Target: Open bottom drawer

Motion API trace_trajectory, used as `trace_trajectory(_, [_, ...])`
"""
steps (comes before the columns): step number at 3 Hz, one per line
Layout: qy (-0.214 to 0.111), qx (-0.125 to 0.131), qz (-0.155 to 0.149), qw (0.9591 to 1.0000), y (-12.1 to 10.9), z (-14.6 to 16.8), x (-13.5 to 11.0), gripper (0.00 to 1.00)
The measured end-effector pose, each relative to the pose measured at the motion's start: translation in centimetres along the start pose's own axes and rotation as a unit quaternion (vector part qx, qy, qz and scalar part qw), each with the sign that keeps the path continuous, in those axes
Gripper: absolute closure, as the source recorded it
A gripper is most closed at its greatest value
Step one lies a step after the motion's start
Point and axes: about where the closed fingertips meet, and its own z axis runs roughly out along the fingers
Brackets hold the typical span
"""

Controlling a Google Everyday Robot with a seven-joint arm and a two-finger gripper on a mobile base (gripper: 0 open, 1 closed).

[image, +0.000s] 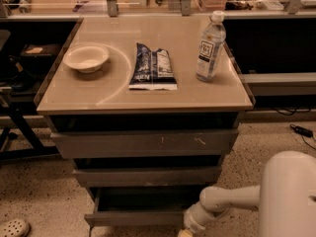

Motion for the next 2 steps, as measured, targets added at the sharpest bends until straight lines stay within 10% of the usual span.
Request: trace_trajectory(2, [-0.004, -0.026, 0.012, 0.9996, 3.17, -1.25, 0.74, 0.0])
